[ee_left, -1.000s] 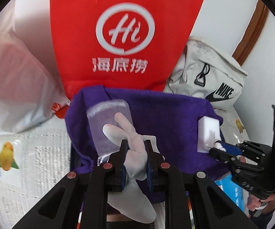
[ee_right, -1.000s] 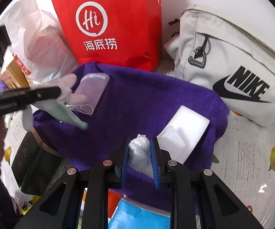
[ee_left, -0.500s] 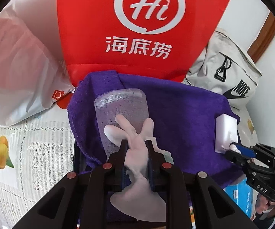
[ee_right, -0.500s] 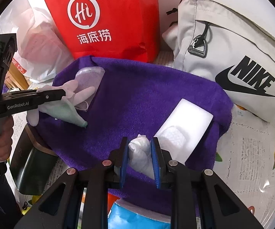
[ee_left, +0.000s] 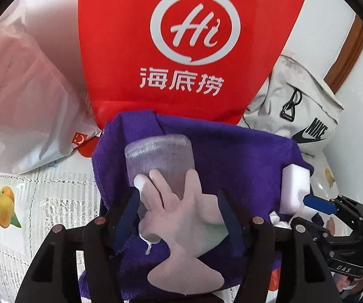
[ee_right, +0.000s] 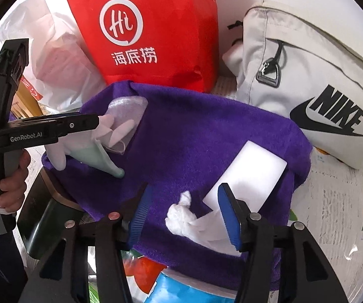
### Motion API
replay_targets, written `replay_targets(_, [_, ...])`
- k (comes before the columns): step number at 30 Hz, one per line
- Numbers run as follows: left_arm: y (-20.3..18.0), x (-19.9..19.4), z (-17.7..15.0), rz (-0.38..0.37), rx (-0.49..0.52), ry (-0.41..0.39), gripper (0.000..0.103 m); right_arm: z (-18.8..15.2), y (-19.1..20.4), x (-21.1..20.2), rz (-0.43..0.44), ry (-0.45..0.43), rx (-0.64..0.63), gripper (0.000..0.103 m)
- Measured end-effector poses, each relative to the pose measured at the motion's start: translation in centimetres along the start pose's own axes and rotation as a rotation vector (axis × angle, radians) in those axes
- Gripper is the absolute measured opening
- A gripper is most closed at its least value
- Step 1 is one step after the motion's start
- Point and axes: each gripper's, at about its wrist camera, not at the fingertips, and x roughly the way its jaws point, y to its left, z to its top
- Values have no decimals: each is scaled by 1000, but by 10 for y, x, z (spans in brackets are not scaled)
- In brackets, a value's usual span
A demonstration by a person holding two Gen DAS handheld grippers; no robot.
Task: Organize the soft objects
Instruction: 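Carry tissue and glove onto the purple towel while both tools open to release, then withdraw both tools from the towel, moving the left tool toward the yellow bag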
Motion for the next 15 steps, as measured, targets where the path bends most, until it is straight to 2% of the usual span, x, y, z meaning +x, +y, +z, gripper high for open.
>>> replay_targets(9, [8, -27, 3, 11, -7, -34, 63, 0, 1, -14, -5, -33, 20, 54])
replay_targets(15, [10, -46, -4, 37, -7, -36, 63, 1, 5, -38, -42, -58, 9, 54])
